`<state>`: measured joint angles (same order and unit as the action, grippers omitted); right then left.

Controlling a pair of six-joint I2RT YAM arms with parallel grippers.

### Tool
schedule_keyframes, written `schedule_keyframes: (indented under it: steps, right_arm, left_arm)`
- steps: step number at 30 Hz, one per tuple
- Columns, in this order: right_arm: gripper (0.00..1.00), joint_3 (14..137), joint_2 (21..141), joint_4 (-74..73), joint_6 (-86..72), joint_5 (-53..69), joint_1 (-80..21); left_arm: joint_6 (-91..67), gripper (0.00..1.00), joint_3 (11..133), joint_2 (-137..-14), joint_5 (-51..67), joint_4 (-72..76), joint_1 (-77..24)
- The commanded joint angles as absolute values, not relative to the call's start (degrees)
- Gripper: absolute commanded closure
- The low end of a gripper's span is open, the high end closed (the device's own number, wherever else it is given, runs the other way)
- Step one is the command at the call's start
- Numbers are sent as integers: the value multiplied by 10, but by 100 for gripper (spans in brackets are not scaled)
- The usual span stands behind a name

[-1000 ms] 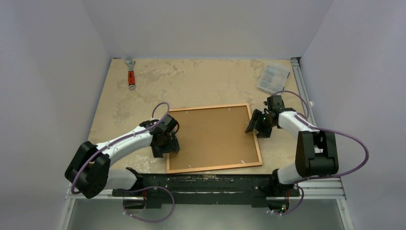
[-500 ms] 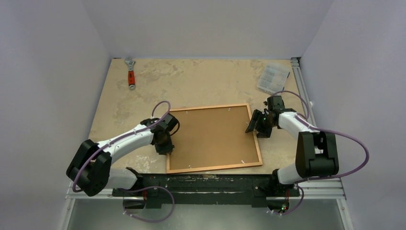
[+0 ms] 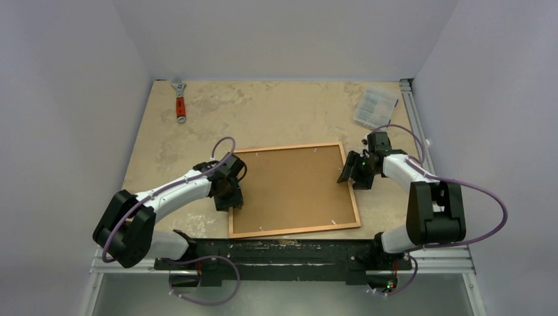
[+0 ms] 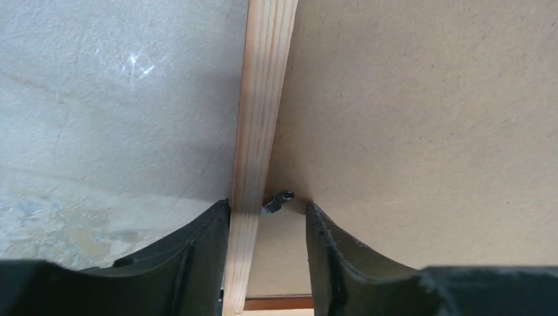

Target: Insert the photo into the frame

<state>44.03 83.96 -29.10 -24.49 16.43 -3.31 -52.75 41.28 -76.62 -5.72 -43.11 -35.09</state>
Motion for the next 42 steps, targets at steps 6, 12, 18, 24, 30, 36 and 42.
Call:
schedule_keyframes:
  steps: [6, 12, 18, 24, 30, 36, 42]
  right_arm:
    - [42, 430, 827, -304, -238, 181, -40]
    - [43, 430, 818, -300, -247, 185, -72]
    - [43, 456, 820, -308, -267, 102, -154]
    - [41, 509, 847, -327, -248, -2, -154]
    - [40, 566, 897, -331, -250, -38, -154]
    - [42, 577, 940, -318, -257, -50, -154]
    - [49, 577, 973, -304, -256, -58, -154]
  left_arm:
    - [-507, 42, 374, -775, 73, -254, -263]
    - [-473, 32, 422, -775, 45, -312, -234]
    - [-461, 28, 469, -774, -30, -394, -232]
    - [-453, 27, 468, -772, -61, -418, -232]
    - [-450, 27, 456, -778, -59, -408, -232]
    - [-449, 27, 448, -787, -50, -393, -232]
    - [-446, 28, 443, -789, -47, -387, -232]
